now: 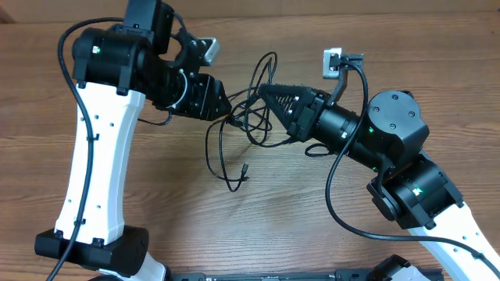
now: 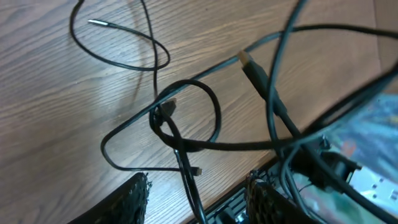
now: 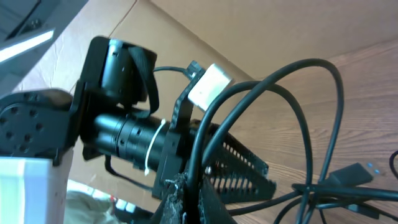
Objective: Untangle cables
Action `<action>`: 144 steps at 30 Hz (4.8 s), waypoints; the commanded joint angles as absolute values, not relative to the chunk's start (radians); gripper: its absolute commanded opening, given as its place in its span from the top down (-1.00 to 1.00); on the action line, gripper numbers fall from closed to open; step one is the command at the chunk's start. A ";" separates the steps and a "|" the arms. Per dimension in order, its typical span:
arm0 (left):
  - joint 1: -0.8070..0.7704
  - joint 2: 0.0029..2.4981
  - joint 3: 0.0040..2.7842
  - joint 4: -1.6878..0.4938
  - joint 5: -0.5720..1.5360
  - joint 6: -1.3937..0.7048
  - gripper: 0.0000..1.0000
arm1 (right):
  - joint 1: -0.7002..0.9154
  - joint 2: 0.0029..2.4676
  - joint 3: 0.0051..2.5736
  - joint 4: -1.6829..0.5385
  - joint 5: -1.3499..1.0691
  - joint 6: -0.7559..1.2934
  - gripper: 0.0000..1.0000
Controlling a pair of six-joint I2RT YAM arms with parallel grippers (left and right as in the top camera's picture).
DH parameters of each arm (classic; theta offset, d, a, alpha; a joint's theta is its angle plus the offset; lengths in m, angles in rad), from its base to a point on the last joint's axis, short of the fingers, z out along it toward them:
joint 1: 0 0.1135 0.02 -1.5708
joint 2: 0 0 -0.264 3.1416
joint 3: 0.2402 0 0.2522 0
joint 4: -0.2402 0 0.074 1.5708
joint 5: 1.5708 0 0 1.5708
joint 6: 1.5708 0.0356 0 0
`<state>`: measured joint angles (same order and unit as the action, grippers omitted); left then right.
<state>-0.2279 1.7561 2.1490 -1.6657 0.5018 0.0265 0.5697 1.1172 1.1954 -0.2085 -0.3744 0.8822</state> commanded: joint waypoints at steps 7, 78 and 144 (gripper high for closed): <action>-0.259 1.746 2.123 -1.667 0.498 0.217 -0.01 | 0.566 1.106 1.227 -0.188 -0.348 1.075 0.93; -0.313 1.747 2.103 -1.485 0.184 0.074 -0.40 | 0.566 1.106 1.226 -0.238 -0.428 1.335 0.91; -0.294 1.909 2.103 -1.551 0.153 -0.139 -0.59 | 0.566 1.352 1.223 -0.839 -0.022 0.576 -1.00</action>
